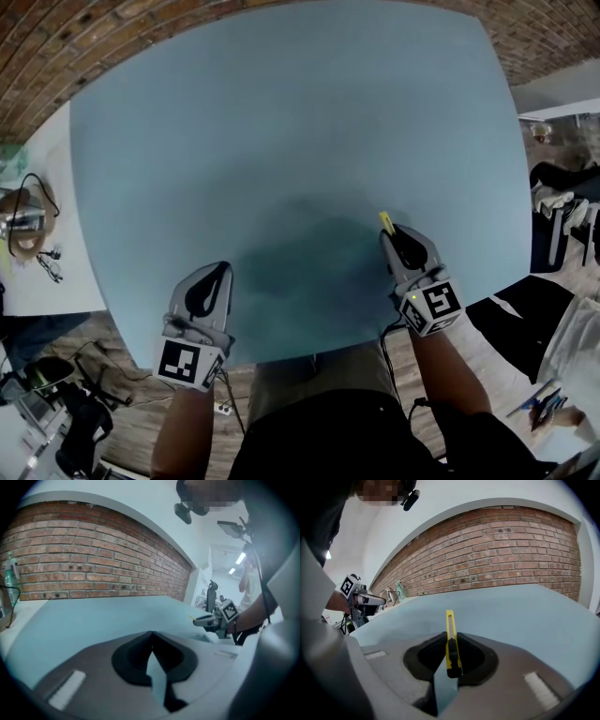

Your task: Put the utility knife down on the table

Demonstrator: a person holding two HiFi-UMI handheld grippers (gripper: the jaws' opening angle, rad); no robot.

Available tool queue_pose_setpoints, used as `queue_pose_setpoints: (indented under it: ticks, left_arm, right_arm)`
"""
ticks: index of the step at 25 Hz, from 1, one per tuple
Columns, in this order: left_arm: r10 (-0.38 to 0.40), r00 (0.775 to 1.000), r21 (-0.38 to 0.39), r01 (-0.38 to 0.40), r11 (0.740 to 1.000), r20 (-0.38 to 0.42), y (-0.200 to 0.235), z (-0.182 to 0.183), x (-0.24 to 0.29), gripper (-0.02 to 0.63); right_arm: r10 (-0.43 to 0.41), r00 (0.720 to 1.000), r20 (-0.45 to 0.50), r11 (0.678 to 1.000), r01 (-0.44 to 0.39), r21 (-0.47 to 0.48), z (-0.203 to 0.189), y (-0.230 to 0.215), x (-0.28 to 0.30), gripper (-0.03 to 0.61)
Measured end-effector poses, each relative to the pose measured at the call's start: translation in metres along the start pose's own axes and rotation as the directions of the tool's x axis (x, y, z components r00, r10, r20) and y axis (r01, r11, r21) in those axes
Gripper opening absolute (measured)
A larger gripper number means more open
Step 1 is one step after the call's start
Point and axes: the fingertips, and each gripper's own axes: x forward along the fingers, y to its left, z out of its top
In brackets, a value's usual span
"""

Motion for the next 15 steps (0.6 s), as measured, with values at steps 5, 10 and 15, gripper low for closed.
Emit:
queue_pose_setpoints:
  ticks: [5,10,15]
  left_arm:
    - [0.000,1.000,-0.005,0.000,1.000,-0.006,-0.0001,-0.0042,0.0020,0.002]
    - [0.001,1.000,-0.007,-0.001,1.000,-0.009,0.0016,-0.0067,0.0000,0.002]
    - [-0.002,1.000,-0.007,0.002,1.000,-0.016,0.0011,-0.0093,-0.0007,0.002]
  right_arm:
    - [0.001,1.000,-0.012,1.000,-0.001,-0.004,-0.0042,-0.0012,0.0027,0.066]
    - [-0.005,1.000,-0.026,1.000,0.004,-0.006,-0.0059,-0.0010,0.0064,0.066]
    - [-0.016,0.999,-0.031,1.000,0.016,-0.009,-0.0063,-0.0029,0.0079,0.067]
